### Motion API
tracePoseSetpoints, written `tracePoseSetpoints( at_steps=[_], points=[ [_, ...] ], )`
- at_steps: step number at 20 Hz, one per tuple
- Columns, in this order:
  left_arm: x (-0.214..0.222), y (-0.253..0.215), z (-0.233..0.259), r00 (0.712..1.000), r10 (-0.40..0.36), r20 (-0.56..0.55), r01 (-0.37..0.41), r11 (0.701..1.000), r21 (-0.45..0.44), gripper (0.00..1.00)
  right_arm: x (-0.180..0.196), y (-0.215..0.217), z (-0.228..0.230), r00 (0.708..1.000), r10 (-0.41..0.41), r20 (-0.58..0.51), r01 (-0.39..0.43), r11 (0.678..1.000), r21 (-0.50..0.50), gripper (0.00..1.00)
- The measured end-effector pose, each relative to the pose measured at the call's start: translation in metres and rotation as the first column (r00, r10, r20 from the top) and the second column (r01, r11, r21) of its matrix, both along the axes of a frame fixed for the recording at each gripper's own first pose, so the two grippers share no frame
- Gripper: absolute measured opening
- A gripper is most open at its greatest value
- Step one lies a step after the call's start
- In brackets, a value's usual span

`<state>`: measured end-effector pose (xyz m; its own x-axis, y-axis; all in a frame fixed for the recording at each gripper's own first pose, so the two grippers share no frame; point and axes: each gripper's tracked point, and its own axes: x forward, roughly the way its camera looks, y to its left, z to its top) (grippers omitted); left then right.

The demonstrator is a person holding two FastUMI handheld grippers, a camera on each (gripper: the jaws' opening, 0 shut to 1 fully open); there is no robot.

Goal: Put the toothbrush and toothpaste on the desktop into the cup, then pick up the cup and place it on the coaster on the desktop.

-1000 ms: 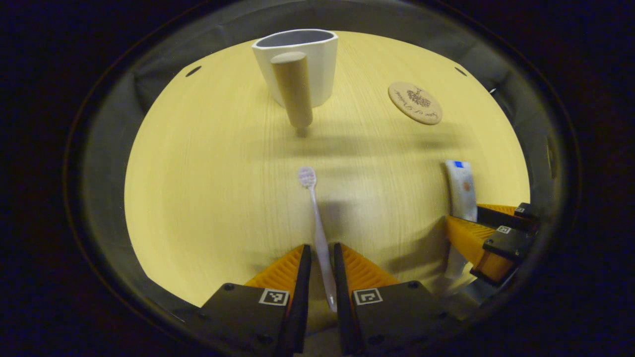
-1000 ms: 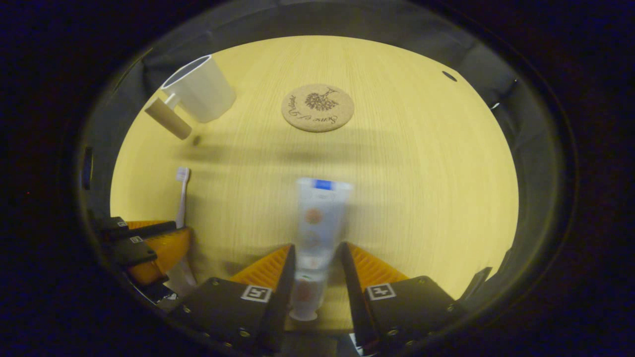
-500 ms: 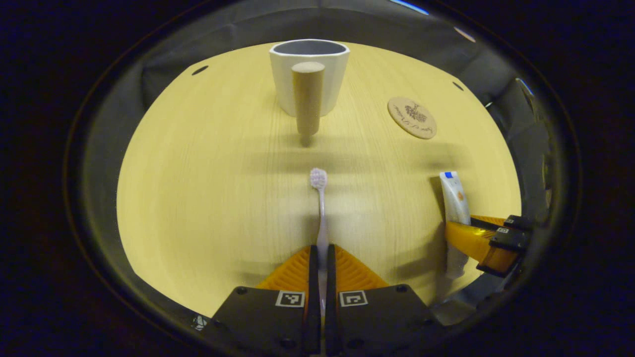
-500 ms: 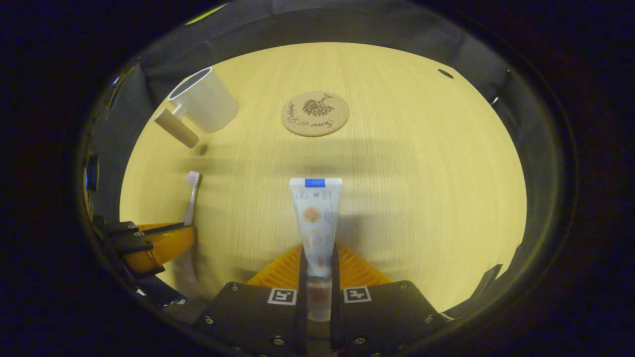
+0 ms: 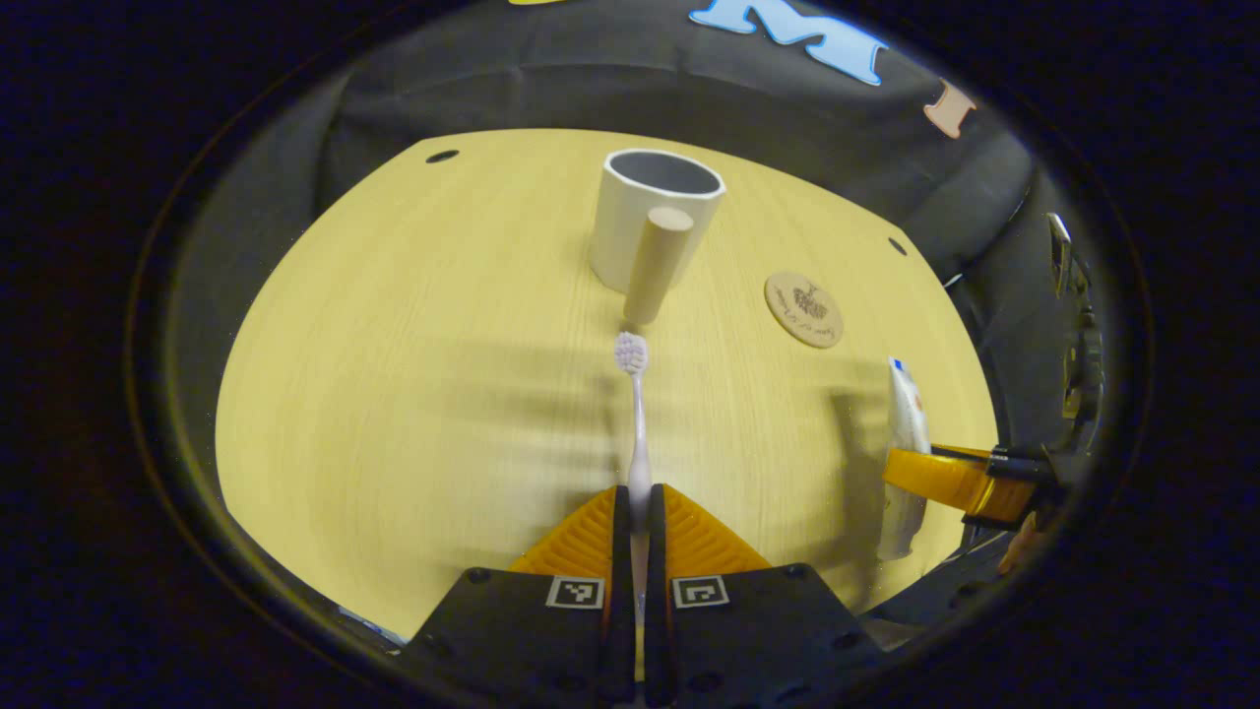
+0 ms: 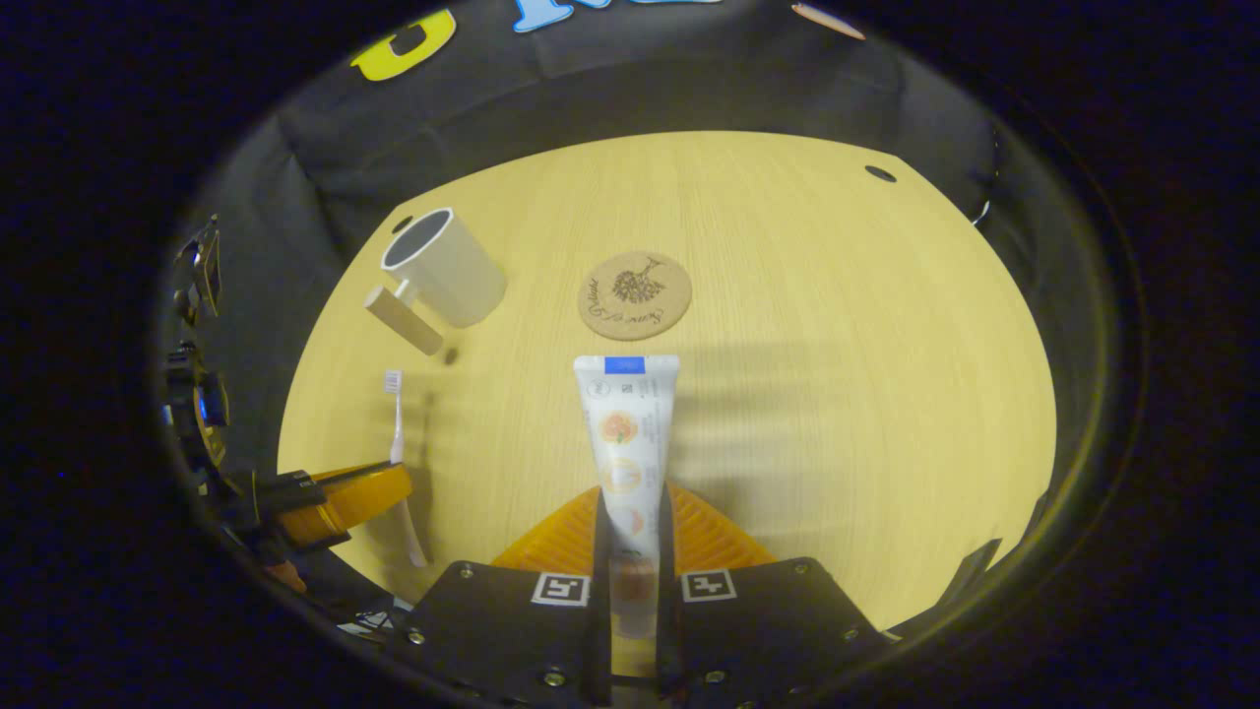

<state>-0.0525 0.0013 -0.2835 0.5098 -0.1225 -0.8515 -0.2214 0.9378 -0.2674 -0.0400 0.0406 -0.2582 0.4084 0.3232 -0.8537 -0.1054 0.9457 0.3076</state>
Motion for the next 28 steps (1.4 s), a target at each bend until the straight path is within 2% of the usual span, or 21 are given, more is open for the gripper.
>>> tracePoseSetpoints(
  at_steps=[4, 7, 15, 19, 23, 26, 28],
  points=[
    [0.004, 0.026, 0.025, 0.994, 0.06, 0.092, -0.061, 0.998, 0.005, 0.11, 0.01, 0.01, 0.022, 0.994, 0.045, 0.097, -0.046, 0.999, 0.008, 0.19],
    [0.015, 0.041, 0.052, 0.98, 0.091, 0.174, -0.096, 0.995, 0.019, 0.12, 0.022, 0.015, 0.041, 0.978, 0.084, 0.189, -0.081, 0.996, -0.022, 0.19],
    [0.053, 0.078, 0.117, 0.908, 0.124, 0.401, -0.141, 0.99, 0.012, 0.11, 0.051, 0.03, 0.096, 0.924, 0.096, 0.37, -0.099, 0.995, -0.01, 0.19],
    [0.092, 0.088, 0.15, 0.853, 0.105, 0.512, -0.133, 0.991, 0.019, 0.11, 0.066, 0.036, 0.118, 0.891, 0.088, 0.445, -0.095, 0.995, -0.007, 0.18],
    [0.128, 0.097, 0.181, 0.784, 0.093, 0.613, -0.133, 0.991, 0.021, 0.11, 0.081, 0.039, 0.134, 0.861, 0.089, 0.5, -0.092, 0.996, -0.019, 0.18],
    [0.154, 0.1, 0.201, 0.725, 0.089, 0.683, -0.132, 0.991, 0.011, 0.11, 0.085, 0.04, 0.139, 0.858, 0.072, 0.509, -0.081, 0.997, -0.004, 0.18],
    [0.172, 0.094, 0.207, 0.697, 0.09, 0.711, -0.116, 0.993, -0.011, 0.11, 0.084, 0.038, 0.139, 0.858, 0.063, 0.51, -0.069, 0.998, -0.007, 0.18]
  ],
)
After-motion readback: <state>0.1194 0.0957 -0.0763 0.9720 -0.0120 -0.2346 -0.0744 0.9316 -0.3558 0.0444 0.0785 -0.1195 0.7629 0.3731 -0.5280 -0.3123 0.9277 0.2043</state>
